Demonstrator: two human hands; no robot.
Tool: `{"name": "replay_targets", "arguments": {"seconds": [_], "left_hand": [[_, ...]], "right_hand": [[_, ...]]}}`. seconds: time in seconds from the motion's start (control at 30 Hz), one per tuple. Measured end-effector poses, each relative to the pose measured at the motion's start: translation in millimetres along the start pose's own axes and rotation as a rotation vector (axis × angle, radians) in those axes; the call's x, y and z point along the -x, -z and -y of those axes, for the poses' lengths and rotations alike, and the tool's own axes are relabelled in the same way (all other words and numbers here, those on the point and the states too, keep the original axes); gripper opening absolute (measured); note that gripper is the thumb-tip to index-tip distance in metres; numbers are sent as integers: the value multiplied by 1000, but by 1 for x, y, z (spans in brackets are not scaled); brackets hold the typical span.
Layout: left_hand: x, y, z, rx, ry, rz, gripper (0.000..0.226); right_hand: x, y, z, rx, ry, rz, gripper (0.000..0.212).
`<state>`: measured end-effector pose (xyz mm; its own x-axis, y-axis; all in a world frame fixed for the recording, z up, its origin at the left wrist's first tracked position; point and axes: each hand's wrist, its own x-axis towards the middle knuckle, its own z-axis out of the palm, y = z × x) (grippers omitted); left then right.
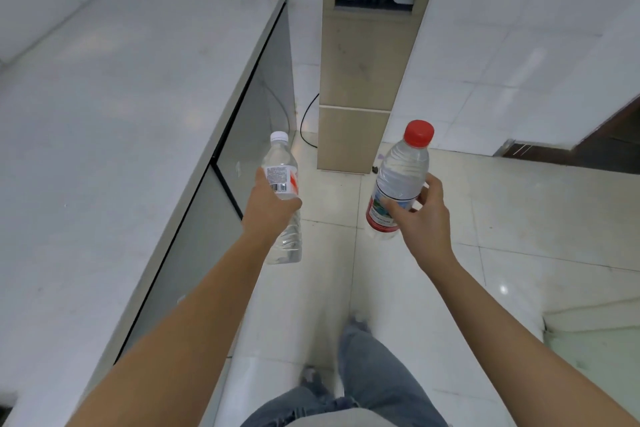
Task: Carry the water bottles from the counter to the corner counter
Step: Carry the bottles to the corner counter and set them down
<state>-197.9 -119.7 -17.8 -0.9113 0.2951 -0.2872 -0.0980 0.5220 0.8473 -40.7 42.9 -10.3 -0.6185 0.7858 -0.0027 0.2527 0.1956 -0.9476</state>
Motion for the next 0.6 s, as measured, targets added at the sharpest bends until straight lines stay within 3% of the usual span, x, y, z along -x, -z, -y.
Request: {"name": "replay_targets", "arguments": {"seconds": [0.43, 0.6], "left_hand": [[-182, -47, -86, 93, 18, -38, 69], [-247, -52, -122, 45, 5, -124, 63]], "right_hand": [[-215, -52, 25, 20, 100, 142, 61], [-300, -67, 40, 34, 144, 208, 60]]}}
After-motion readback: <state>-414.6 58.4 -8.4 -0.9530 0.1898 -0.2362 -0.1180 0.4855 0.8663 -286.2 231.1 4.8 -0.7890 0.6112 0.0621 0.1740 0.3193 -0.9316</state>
